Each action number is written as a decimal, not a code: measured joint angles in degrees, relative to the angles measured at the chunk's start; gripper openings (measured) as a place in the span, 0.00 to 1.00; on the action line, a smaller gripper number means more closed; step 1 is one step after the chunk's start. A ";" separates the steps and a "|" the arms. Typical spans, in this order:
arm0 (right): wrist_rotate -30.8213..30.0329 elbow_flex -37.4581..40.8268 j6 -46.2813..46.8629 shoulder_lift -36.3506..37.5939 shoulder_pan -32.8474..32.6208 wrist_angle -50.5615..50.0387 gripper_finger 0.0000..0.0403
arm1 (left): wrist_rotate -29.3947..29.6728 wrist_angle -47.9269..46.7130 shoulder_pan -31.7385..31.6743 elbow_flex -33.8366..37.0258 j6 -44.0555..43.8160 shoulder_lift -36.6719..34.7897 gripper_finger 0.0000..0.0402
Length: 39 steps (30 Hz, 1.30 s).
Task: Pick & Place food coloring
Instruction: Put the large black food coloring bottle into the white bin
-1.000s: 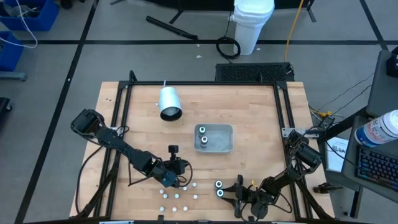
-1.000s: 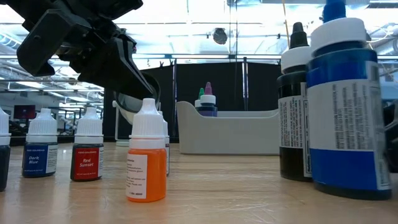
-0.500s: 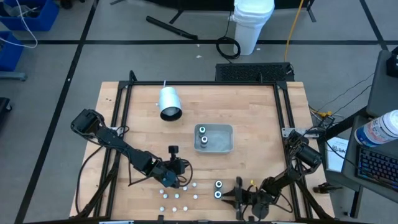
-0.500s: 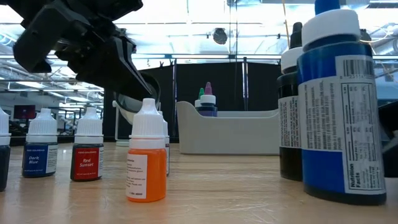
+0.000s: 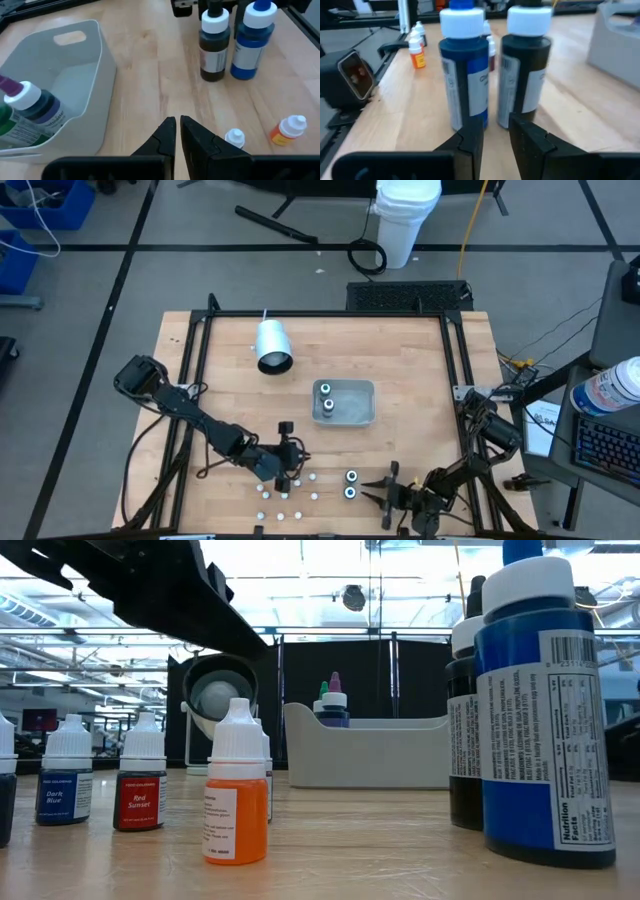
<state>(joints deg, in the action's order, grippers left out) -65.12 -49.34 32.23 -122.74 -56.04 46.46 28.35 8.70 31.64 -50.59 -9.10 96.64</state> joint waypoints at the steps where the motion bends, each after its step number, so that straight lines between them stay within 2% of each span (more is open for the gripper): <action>1: -0.80 0.00 -0.26 0.00 -0.06 0.00 0.20 | -0.08 0.09 -0.02 0.00 -0.02 0.00 0.09; 5: -1.20 0.00 -2.80 0.00 -0.05 -0.01 0.20 | -3.32 3.40 -0.05 0.00 -0.01 1.00 0.09; 10: -1.16 0.63 -2.10 0.00 1.31 -0.01 0.18 | -4.17 7.85 -0.18 -1.81 3.70 4.62 0.09; 17: -0.90 1.48 0.04 0.04 1.19 0.08 0.13 | -9.31 6.70 -0.65 -9.05 7.28 10.97 0.08; 21: -0.43 1.51 0.06 0.04 1.10 0.08 0.11 | -13.43 2.73 -1.25 -13.30 10.11 14.65 0.02; 25: 2.73 1.53 -0.02 0.04 1.03 0.02 0.11 | -15.77 2.58 -2.24 -16.71 10.60 17.58 0.02; 35: 3.91 1.57 0.44 0.04 1.29 -2.46 0.24 | -18.46 0.82 -5.23 -19.28 9.28 21.51 0.02; 39: 3.61 1.60 4.85 0.12 1.57 -7.19 0.32 | -19.34 1.19 -5.99 -19.30 8.03 21.42 0.02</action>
<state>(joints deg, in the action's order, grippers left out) -61.51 -47.75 37.08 -122.62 -54.47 39.27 9.01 9.89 25.65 -69.89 -1.08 118.06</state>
